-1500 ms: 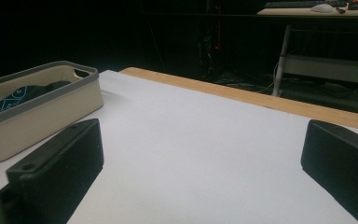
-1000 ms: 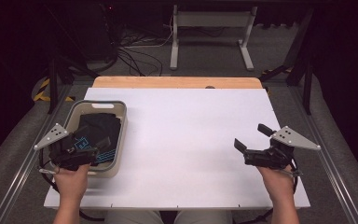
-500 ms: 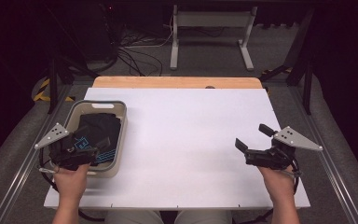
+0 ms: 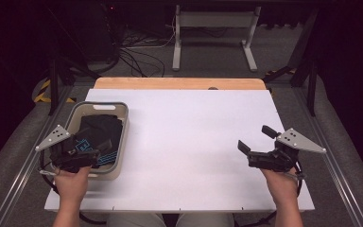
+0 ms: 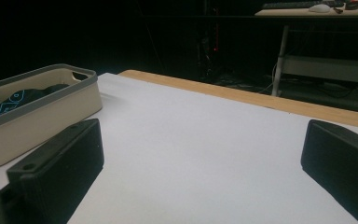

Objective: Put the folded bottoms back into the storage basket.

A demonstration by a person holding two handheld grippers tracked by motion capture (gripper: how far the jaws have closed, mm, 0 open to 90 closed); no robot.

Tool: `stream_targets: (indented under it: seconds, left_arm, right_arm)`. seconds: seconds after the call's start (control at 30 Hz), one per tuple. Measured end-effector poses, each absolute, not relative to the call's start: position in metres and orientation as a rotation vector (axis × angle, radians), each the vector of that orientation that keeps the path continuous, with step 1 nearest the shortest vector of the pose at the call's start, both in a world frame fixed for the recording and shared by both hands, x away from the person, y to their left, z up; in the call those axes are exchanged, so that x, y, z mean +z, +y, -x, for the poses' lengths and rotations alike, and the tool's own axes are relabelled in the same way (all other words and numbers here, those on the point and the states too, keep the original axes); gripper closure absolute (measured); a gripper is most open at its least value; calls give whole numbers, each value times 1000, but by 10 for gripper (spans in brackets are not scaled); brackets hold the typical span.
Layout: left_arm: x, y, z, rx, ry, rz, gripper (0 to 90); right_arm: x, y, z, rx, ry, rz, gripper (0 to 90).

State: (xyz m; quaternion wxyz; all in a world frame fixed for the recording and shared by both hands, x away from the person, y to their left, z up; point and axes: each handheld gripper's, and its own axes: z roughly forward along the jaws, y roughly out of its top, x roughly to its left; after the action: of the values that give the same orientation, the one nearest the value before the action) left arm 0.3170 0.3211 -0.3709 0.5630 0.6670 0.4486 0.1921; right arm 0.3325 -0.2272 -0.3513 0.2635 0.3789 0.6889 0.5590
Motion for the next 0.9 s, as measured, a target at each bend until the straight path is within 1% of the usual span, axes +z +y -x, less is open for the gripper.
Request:
stream_targets:
  seconds: [0.9]
  left_arm:
    - [-377,321,-317,434,1069,-1570,0]
  right_arm:
    - [-354,-227,-334,1507,1863,-1027,0]
